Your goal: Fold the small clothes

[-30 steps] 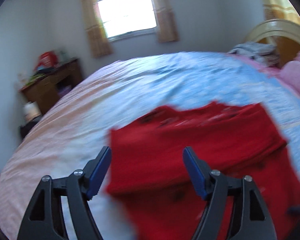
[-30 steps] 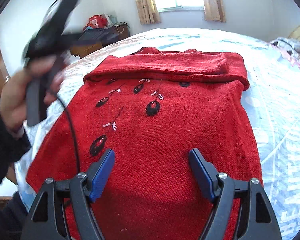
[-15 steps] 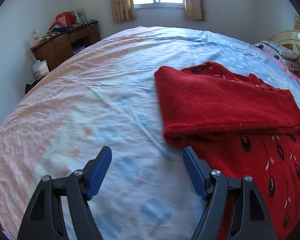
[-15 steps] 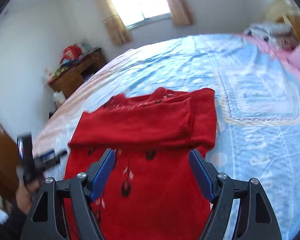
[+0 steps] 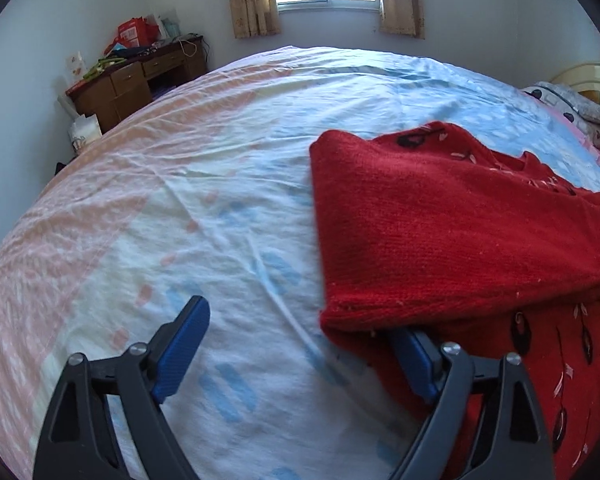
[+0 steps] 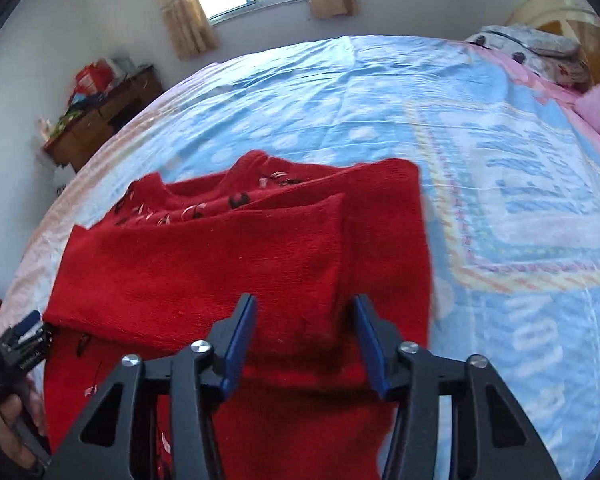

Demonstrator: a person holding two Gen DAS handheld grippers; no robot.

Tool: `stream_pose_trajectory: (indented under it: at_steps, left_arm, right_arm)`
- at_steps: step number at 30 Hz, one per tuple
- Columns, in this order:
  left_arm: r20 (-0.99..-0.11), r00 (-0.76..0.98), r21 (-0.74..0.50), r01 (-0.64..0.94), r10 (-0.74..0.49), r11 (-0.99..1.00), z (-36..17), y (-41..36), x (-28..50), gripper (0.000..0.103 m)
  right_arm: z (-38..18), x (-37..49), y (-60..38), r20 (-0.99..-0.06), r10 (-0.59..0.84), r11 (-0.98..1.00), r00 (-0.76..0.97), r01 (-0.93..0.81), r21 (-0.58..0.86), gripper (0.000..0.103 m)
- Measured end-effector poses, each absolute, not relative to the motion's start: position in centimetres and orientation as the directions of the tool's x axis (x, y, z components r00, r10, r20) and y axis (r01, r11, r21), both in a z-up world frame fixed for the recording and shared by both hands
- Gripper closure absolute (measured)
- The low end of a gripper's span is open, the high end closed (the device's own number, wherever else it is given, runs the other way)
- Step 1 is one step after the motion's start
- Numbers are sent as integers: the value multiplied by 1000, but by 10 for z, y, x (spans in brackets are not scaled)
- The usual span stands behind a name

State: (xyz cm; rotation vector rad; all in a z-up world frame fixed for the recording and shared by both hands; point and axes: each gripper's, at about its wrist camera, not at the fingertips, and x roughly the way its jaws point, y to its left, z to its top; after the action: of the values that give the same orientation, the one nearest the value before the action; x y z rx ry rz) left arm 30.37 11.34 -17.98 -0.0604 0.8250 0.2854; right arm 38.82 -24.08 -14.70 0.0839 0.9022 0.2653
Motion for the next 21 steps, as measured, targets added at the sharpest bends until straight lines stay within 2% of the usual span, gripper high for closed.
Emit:
stream_pose_trajectory:
  at_steps: [1,10,15,17,18,19,21]
  left_arm:
    - [-731,645,52,-276,224,960,-180,113,303,13]
    - [-726,648,45,-286,228,957,-180,113,300,9]
    - [-732,653,12,-270,193,963,-177,115,293,9]
    - [-736,654,-6,-268,178,963,-174,116,280,9]
    - [-730,664,-27,-268,164,963,-172,118,268,9]
    - [-728,669,-42,-260,149,965,-171,118,260,10]
    - [-733,670,-53,-231,119,971,-170,116,243,12]
  right_arm:
    - [-147,387,-239,-765,244,968,596,-195,157,91]
    - [-121,366,-257,-679,140,988,720,-151,44,94]
    - [-144,378,-268,-736,96,993,670,-114,26,94]
    - [-155,380,-271,-762,123,991,636,-118,62,92]
    - [-154,376,-275,-749,133,991,650,-110,81,83]
    - [-153,373,-277,-745,134,991,653,-103,88,64]
    - [-147,363,-287,-737,184,983,650,-101,156,45]
